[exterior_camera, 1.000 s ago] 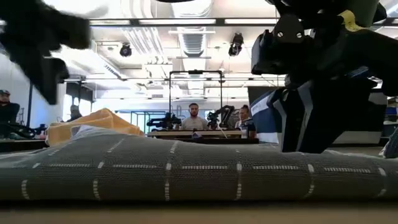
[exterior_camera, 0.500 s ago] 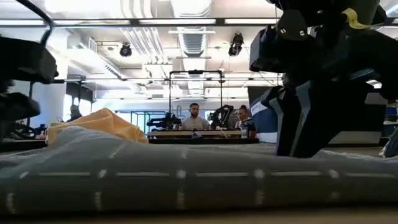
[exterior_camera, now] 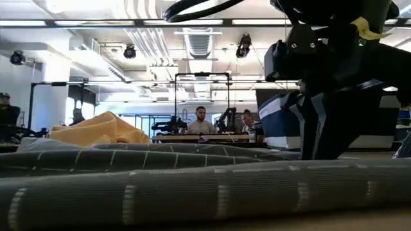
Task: Fold towel
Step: Fold the gray patterned kitchen towel
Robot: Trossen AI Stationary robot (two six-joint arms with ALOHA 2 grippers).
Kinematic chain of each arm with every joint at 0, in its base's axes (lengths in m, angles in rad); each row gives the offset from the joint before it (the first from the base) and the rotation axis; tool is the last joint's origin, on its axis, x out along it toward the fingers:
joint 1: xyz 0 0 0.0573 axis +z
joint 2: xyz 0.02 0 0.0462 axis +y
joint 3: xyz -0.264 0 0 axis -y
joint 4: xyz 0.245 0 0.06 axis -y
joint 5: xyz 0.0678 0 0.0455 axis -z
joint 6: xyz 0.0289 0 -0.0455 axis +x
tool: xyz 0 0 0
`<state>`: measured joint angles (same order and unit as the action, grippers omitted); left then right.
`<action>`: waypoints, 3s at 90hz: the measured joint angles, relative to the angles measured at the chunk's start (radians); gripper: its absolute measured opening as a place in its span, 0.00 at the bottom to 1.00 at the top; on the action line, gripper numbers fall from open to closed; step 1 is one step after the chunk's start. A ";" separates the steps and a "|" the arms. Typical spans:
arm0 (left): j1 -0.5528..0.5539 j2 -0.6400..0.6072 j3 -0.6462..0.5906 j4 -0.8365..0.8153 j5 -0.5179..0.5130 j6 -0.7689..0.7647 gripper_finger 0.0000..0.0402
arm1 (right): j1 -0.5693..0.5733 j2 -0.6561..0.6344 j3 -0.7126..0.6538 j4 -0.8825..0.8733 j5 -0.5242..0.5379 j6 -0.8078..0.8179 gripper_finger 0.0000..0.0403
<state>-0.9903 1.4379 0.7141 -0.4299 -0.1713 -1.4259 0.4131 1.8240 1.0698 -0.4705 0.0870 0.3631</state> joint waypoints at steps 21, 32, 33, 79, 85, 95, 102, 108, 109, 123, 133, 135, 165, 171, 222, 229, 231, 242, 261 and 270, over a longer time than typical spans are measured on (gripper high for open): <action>0.087 -0.058 0.039 -0.185 -0.399 0.137 0.21 | -0.044 0.008 0.099 0.099 0.083 -0.201 0.30; 0.199 -0.058 -0.044 -0.189 -0.313 0.181 0.18 | -0.104 0.033 0.091 0.102 0.089 -0.203 0.32; 0.207 -0.057 -0.052 -0.191 -0.306 0.180 0.18 | -0.109 0.035 0.090 0.102 0.089 -0.202 0.32; 0.077 -0.064 -0.118 -0.172 -0.041 -0.071 0.15 | -0.176 0.047 0.014 0.004 0.065 -0.212 0.28; 0.068 -0.077 -0.111 -0.177 -0.029 -0.113 0.15 | -0.178 0.047 0.037 -0.014 0.057 -0.205 0.27; 0.066 -0.119 -0.040 -0.182 -0.103 -0.065 0.15 | -0.176 0.043 0.102 -0.027 -0.011 -0.210 0.27; 0.072 -0.149 -0.006 -0.246 -0.235 -0.046 0.15 | -0.173 0.036 0.150 0.002 -0.045 -0.219 0.28; 0.085 -0.168 -0.003 -0.325 -0.326 -0.056 0.15 | -0.173 0.037 0.170 0.011 -0.064 -0.219 0.29; 0.088 -0.172 -0.003 -0.335 -0.338 -0.061 0.15 | -0.173 0.038 0.171 0.016 -0.065 -0.218 0.30; 0.209 -0.229 -0.051 -0.436 -0.374 -0.142 0.23 | -0.182 0.042 0.169 0.003 -0.065 -0.178 0.37; 0.339 -0.266 -0.098 -0.427 -0.292 -0.141 0.35 | -0.188 0.039 0.166 -0.093 -0.065 -0.149 0.43; 0.365 -0.269 -0.109 -0.430 -0.269 -0.132 0.37 | -0.189 0.039 0.165 -0.105 -0.065 -0.146 0.44; 0.492 -0.299 -0.207 -0.365 -0.205 -0.092 0.59 | -0.187 0.038 0.088 -0.114 -0.065 -0.135 0.52; 0.492 -0.298 -0.246 -0.310 -0.205 -0.094 0.59 | -0.187 0.038 0.075 -0.102 -0.065 -0.128 0.53; 0.491 -0.343 -0.278 -0.145 -0.316 0.001 0.35 | -0.184 0.035 0.045 -0.041 -0.062 -0.129 0.53; 0.491 -0.333 -0.294 -0.149 -0.304 -0.001 0.33 | -0.184 0.035 0.046 -0.037 -0.062 -0.129 0.52; 0.491 -0.331 -0.297 -0.150 -0.298 -0.001 0.32 | -0.184 0.035 0.046 -0.037 -0.062 -0.129 0.52; 0.491 -0.331 -0.296 -0.168 -0.266 -0.002 0.26 | -0.184 0.035 0.045 -0.037 -0.062 -0.128 0.52; 0.490 -0.340 -0.187 -0.361 -0.264 -0.005 0.03 | -0.184 0.035 0.037 -0.023 -0.062 -0.129 0.54; 0.490 -0.336 -0.131 -0.463 -0.255 -0.013 0.02 | -0.184 0.035 0.037 -0.014 -0.063 -0.130 0.55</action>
<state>-0.5003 1.1015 0.5827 -0.8932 -0.4259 -1.4387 0.2287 1.8591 1.1064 -0.4842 0.0238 0.2329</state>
